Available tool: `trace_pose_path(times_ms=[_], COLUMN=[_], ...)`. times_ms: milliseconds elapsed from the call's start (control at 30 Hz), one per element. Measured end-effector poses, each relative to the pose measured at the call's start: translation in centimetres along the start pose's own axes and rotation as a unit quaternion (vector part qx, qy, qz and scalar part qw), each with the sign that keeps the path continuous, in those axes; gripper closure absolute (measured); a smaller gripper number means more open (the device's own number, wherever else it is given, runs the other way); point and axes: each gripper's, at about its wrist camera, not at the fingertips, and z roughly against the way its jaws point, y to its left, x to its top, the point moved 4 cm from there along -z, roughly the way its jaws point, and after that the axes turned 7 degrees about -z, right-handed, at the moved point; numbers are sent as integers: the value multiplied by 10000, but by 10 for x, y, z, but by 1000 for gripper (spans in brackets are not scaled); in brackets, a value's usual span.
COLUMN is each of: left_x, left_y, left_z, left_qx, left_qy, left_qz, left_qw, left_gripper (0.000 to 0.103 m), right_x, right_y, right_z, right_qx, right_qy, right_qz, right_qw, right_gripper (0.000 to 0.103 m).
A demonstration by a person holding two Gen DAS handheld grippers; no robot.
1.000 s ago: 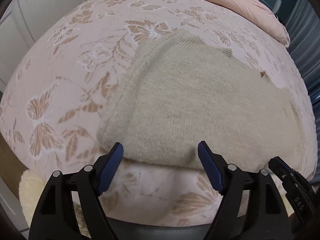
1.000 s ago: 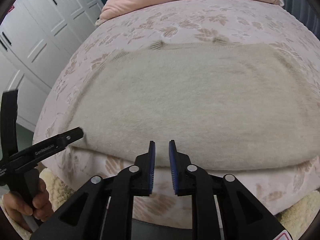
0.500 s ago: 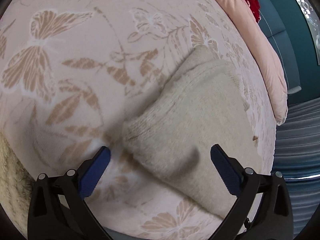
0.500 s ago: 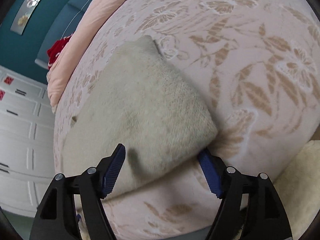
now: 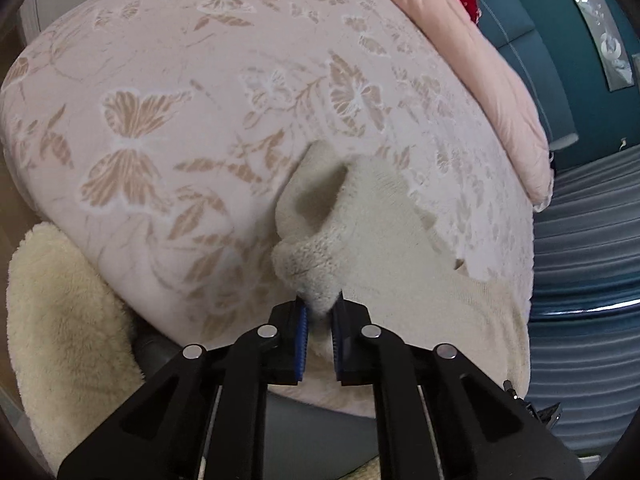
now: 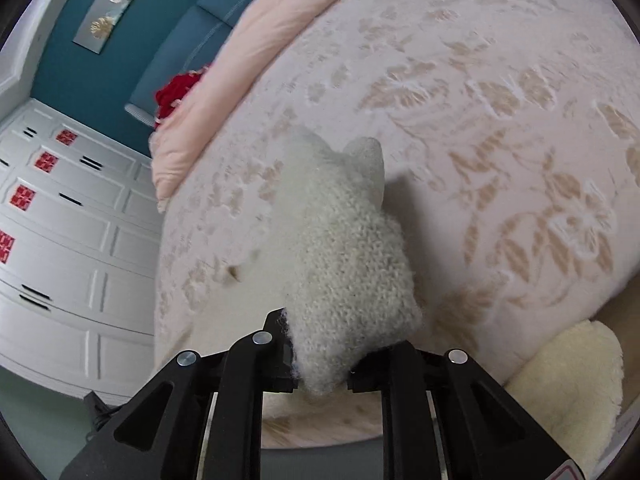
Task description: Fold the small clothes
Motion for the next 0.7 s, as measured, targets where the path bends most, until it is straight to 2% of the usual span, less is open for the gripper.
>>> trace_pose_path(times_ms=[100, 167, 200, 233, 267, 333, 367, 433, 467, 500, 533, 567, 633, 700], left_x=[-28, -36, -37, -37, -36, -35, -35, -37, -38, -39, -40, -40, -40, -40], left_y=[19, 22, 20, 19, 17, 16, 17, 19, 19, 17, 16, 14, 11, 10], left_z=[-43, -49, -46, -42, -39, -36, -36, -39, -40, -44, -48, -52, -60, -67], left_qx=[316, 422, 419, 363, 272, 201, 182, 182, 140, 153, 165, 160, 201, 291], left_qy=[517, 458, 336, 224, 156, 77, 23, -19, -41, -40, -29, -11, 26, 36], left_qz=[71, 6, -83, -115, -114, -14, 58, 224, 275, 298, 304, 288, 256, 250], left_qw=[9981, 9981, 9985, 9990, 9994, 9998, 9998, 9996, 9995, 9994, 9994, 9995, 9995, 9993], left_gripper=[93, 88, 88, 83, 70, 54, 50, 44, 37, 35, 34, 33, 33, 33], right_x=[-21, -28, -26, -23, -21, -14, -11, -7, -9, -9, -14, -21, -41, -62], right_y=[-62, -68, -63, -56, -47, -28, -17, 7, 21, 34, 48, 64, 93, 121], right_z=[-43, -33, -22, -12, -3, 18, 27, 36, 35, 29, 17, 2, -36, -72], right_qx=[-928, -720, -745, -867, -1004, -1464, -1625, -1578, -1422, -1214, -961, -688, -411, -431], right_qy=[569, 356, 186, 21, -114, -636, -902, -1230, -1281, -1181, -936, -625, -64, 250], right_qz=[-292, -471, -380, -174, 67, 548, 742, 1043, 1159, 1294, 1444, 1587, 1916, 2347], right_qw=[9936, 9957, 9963, 9961, 9949, 9857, 9798, 9742, 9746, 9770, 9804, 9829, 9806, 9708], right_gripper=[79, 72, 72, 68, 63, 60, 60, 59, 59, 59, 64, 82, 103, 103])
